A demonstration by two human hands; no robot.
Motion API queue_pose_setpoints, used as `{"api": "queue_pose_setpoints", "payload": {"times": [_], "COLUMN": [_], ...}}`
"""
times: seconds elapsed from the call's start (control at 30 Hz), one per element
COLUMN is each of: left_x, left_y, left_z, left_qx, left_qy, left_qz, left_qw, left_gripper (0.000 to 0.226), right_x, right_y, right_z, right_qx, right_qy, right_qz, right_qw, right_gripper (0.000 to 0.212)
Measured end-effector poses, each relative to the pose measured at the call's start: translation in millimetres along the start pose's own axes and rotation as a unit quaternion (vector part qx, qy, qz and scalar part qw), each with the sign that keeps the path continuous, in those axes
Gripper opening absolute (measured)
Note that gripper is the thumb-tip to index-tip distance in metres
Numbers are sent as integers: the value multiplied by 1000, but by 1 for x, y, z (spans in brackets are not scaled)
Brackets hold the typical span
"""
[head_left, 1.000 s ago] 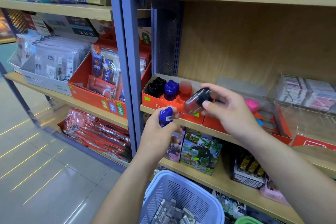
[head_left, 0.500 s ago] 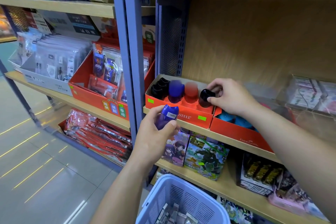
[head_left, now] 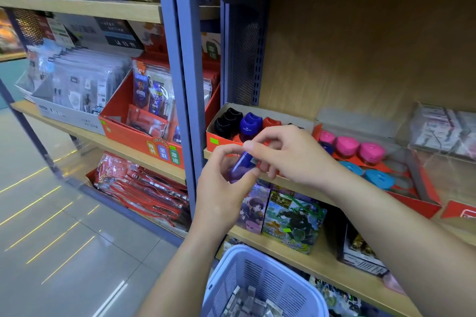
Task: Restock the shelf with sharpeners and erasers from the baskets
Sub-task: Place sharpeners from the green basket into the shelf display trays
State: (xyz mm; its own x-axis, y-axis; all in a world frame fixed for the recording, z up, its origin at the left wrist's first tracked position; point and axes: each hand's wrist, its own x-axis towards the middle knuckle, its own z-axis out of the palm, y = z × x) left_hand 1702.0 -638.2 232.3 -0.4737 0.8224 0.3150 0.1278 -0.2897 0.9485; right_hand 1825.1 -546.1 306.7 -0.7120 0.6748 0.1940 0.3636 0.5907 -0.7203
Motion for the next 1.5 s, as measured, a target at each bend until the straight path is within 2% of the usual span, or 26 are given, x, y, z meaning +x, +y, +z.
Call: {"api": "queue_pose_setpoints", "payload": {"times": [0.13,0.23,0.3,0.47,0.53,0.6,0.67,0.8,1.0,1.13,1.27,1.4,1.5], "left_x": [1,4,5,11,12,13,14,15,16,10,-12,-44,-75], "left_y": [1,1,0,-1,-3,-6,-8,-8,-3,2,3,-10,-30], "left_z": [-6,-11,-13,-17,-18,-22,-26,-27,-28,-28,-21,6,42], "left_qx": [-4,-3,-13,-7,47,148,217,261,291,306,307,341,379], "left_qy": [-14,4,28,44,46,55,54,32,1,-3,-6,-60,-175], "left_qz": [-7,-10,-12,-5,-4,-8,-21,-47,-66,-59,-61,-68,-70], "left_qw": [1000,1000,999,999,998,987,975,964,955,950,950,936,906], "left_gripper": [39,39,38,38,36,36,40,44,41,40,34,25,27], "right_x": [7,12,16,25,33,42,49,57,58,50,14,-63,-141], "right_y": [5,8,7,8,11,14,18,30,31,26,17,31,70], "right_z": [-5,-6,-5,-1,-2,-4,-2,14,22,19,9,5,7], "right_qx": [57,98,125,169,145,84,46,-37,-153,-154,-140,-114,-102], "right_qy": [-3,7,14,24,82,163,196,148,142,116,148,155,135], "right_qz": [9,11,15,8,-18,-42,-49,-24,-24,-16,-38,-46,11], "right_qw": [998,995,992,985,986,982,978,988,978,981,978,980,986], "right_gripper": [10,29,33,17,20,25,28,25,30,37,31,19,16]}}
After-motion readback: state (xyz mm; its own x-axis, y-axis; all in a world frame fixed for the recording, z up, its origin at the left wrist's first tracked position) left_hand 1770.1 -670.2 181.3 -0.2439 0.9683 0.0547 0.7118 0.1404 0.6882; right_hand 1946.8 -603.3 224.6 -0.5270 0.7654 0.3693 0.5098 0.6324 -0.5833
